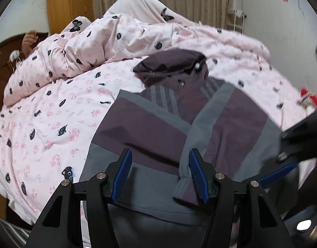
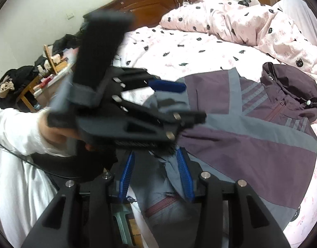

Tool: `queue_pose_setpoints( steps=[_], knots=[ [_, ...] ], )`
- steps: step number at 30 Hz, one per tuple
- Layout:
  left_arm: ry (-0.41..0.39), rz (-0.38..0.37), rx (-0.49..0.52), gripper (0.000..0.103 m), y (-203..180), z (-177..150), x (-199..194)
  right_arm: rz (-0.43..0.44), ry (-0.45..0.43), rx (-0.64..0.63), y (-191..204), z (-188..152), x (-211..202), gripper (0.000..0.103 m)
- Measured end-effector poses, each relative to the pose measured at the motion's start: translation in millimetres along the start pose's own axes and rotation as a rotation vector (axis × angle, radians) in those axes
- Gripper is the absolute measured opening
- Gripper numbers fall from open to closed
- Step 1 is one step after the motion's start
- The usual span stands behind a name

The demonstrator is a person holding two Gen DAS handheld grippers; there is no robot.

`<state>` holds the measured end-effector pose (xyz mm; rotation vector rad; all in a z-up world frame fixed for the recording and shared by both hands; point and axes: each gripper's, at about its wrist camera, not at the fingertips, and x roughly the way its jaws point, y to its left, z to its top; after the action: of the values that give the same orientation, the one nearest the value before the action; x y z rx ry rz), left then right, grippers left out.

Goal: Fold clothes
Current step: 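Lower the sleeve onto the jacket and open the right tool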

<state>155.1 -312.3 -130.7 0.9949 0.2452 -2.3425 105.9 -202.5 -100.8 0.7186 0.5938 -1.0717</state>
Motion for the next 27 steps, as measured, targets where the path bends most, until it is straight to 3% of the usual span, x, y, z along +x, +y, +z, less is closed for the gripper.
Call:
queue_pose_setpoints(
  steps=[12,18,23,27],
  knots=[
    [0.042,-0.005,0.010,0.057,-1,-18,24,-0.007,0.163,-0.023,-1,-15,42,0.045],
    [0.047,-0.004,0.011,0.057,-3,-19,25,0.013,0.165,0.002,-9,-16,45,0.045],
    [0.018,-0.036,-0.021,0.057,3,-9,7,0.074,0.094,-0.005,-6,-11,15,0.047],
    [-0.047,-0.035,-0.027,0.057,10,8,-18,0.177,-0.053,0.047,-19,-14,-38,0.047]
  ],
)
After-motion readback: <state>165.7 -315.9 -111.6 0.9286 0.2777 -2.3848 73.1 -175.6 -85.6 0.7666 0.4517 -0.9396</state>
